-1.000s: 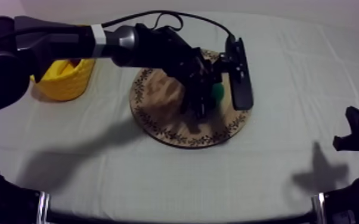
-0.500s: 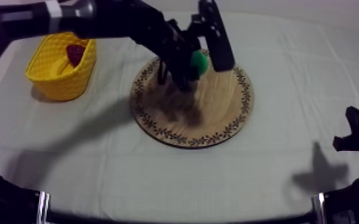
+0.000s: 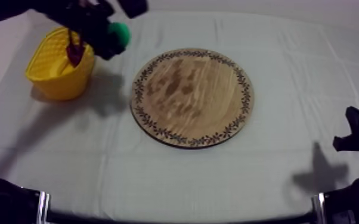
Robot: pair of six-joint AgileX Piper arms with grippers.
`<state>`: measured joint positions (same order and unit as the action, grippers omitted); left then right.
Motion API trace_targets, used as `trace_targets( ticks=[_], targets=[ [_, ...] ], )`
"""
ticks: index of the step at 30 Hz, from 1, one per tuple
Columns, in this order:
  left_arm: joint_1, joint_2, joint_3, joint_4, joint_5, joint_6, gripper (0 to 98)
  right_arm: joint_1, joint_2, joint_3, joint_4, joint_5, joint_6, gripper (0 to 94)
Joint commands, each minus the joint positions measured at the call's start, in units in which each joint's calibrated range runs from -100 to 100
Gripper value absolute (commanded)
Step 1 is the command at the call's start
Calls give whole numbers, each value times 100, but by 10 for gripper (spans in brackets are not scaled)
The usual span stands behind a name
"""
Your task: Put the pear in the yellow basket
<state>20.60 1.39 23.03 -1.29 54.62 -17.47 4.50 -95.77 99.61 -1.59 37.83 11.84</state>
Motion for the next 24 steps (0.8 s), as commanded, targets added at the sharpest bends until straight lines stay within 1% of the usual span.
trace_targets(
  ticks=[1,3,8,11,14,17,24],
  targets=[
    [-323,-609,173,-76,207,80,389,1,1,5,0,-1,-6,5],
    [-458,-783,156,-227,338,255,377,1,1,5,0,-1,-5,5],
    [-730,-873,-170,-700,445,834,330,1,1,5,0,-1,-5,5],
    [-895,-723,-416,-878,450,1079,316,1,1,5,0,-1,-5,5],
    [-1064,-469,-659,-951,449,1235,316,1,1,5,0,-1,-5,5],
    [-1223,-148,-819,-984,441,1349,330,1,1,5,0,-1,-6,5],
    [-1459,547,-709,-1013,207,1476,340,1,1,5,0,-1,-6,5]
  ],
)
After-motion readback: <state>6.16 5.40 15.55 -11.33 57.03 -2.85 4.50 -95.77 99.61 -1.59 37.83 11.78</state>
